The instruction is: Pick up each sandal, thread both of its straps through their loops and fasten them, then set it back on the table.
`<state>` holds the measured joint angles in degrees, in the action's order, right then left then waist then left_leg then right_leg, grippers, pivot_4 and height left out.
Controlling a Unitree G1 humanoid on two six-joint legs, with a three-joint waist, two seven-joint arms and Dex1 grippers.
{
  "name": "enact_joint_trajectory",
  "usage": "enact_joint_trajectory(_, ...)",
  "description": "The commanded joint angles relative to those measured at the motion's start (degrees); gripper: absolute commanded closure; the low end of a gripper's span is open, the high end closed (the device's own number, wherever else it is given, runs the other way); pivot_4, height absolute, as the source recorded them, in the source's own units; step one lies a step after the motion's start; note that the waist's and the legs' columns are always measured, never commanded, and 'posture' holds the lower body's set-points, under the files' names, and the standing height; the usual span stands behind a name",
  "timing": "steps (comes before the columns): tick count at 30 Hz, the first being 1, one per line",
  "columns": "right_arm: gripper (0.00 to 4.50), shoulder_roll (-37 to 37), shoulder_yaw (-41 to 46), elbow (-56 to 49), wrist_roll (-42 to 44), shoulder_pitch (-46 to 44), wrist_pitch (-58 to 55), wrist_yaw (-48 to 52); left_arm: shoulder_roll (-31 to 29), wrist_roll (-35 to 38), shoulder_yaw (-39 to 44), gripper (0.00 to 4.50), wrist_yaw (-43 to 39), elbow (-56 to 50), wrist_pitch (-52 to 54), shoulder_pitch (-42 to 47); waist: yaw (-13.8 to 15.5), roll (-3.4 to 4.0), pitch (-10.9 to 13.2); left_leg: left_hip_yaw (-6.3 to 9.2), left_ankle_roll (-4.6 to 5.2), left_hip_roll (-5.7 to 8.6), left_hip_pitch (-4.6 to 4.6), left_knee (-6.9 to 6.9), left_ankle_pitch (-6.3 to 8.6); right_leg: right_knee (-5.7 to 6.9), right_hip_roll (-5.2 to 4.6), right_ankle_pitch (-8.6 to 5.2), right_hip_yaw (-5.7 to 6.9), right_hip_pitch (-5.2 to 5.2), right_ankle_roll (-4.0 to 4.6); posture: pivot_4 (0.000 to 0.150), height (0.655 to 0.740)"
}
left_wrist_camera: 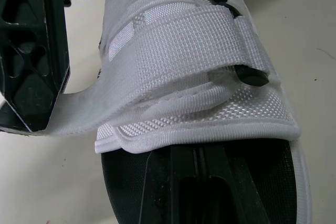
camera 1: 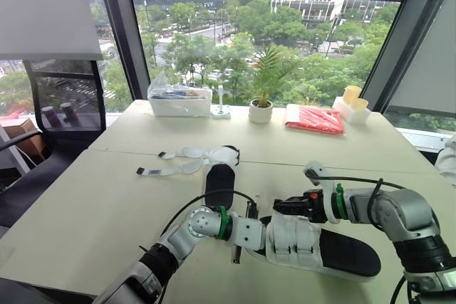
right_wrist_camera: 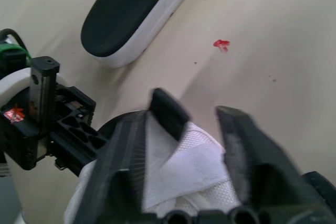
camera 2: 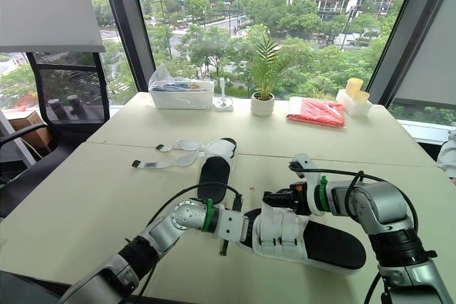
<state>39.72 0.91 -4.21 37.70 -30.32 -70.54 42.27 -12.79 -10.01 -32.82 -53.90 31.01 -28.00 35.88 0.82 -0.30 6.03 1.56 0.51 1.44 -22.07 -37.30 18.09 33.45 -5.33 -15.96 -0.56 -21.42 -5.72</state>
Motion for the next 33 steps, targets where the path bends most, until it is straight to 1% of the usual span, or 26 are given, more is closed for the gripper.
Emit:
enact_joint_trajectory(1, 4.42, -0.24, 2.0, -2.04, 2.14, -0.73, -0.41, 1.03, -1.54, -8.28, -7.49, 4.5, -2.78, 10.12, 4.04, -5.7, 0.0, 0.0, 0.0, 0.0, 0.0, 0.0, 0.0, 0.0, 0.0, 0.0, 0.0, 0.0, 0.0, 0.0, 0.0, 0.15, 0.7374)
enact_joint_trajectory(5, 4.47, 0.27, 4.45, -4.58, 5.72, -2.11, -3.51, 1.36, -1.49, -8.28, -7.5, 4.5, -2.79, 10.22, 4.09, -5.71, 0.03, 0.01, -0.01, 0.0, 0.0, 0.0, 0.01, 0.0, 0.0, 0.0, 0.0, 0.0, 0.0, 0.01, 0.0, 0.15, 0.7374)
enact_joint_trajectory(11, 4.47, 0.77, 12.52, -13.55, 15.41, -9.81, -12.09, -0.37, -1.96, -7.96, -7.88, 4.5, -4.37, 9.54, 4.16, -6.07, 0.01, 0.03, -0.03, 0.0, 0.0, 0.0, 0.0, 0.0, 0.0, 0.01, -0.01, -0.02, 0.0, 0.0, 0.04, 0.15, 0.7374)
enact_joint_trajectory(13, 4.47, 1.15, 14.39, -15.06, 17.97, -11.9, -14.19, -0.81, -1.91, -7.96, -7.94, 4.5, -4.47, 9.58, 4.11, -5.98, -0.02, 0.04, -0.02, 0.01, 0.0, 0.0, -0.02, -0.01, 0.0, 0.01, -0.01, -0.06, 0.0, -0.01, 0.11, 0.15, 0.7374)
enact_joint_trajectory(15, 4.47, 1.6, 14.98, -14.95, 18.57, -12.79, -14.97, -1.52, -1.91, -7.92, -8.07, 4.5, -4.77, 9.5, 3.99, -6.01, -0.03, 0.05, -0.01, 0.01, 0.0, 0.0, -0.05, -0.04, 0.0, 0.01, -0.02, -0.07, 0.0, -0.03, 0.12, 0.15, 0.7374)
enact_joint_trajectory(18, 4.47, 3.34, 12.59, -12.77, 15.66, -11.05, -13.28, -2.3, -1.83, -7.89, -8.22, 4.5, -5.11, 9.49, 3.9, -6.0, -0.04, 0.07, -0.02, 0.01, 0.0, 0.0, -0.05, -0.03, 0.0, 0.02, -0.02, -0.07, 0.0, -0.04, 0.12, 0.15, 0.7374)
enact_joint_trajectory(23, 4.47, 6.66, 5.47, -6.85, 6.86, -6.62, -4.83, -2.04, -1.52, -8.09, -8.23, 4.5, -4.73, 10.17, 3.66, -5.76, -0.06, 0.04, -0.04, 0.01, 0.0, 0.0, -0.05, -0.03, 0.0, 0.01, -0.02, -0.07, -0.01, -0.03, 0.12, 0.15, 0.7374)
enact_joint_trajectory(27, 4.47, 7.95, 1.37, -0.46, 0.61, -5.1, 2.82, -0.65, -1.35, -8.39, -8.24, 4.5, -4.17, 10.58, 3.5, -5.6, -0.06, 0.04, -0.05, 0.0, 0.0, 0.01, -0.03, -0.04, 0.0, 0.02, -0.03, -0.07, -0.01, -0.02, 0.12, 0.15, 0.7374)
enact_joint_trajectory(33, 4.47, 8.41, -4.2, 6.16, -6.27, -4.59, 9.52, -0.01, -1.56, -8.33, -8.11, 4.5, -4.03, 9.66, 3.86, -6.01, -0.04, 0.03, -0.06, 0.0, 0.0, 0.02, 0.03, -0.09, 0.0, 0.04, -0.03, -0.06, -0.01, 0.04, 0.1, 0.15, 0.7374)
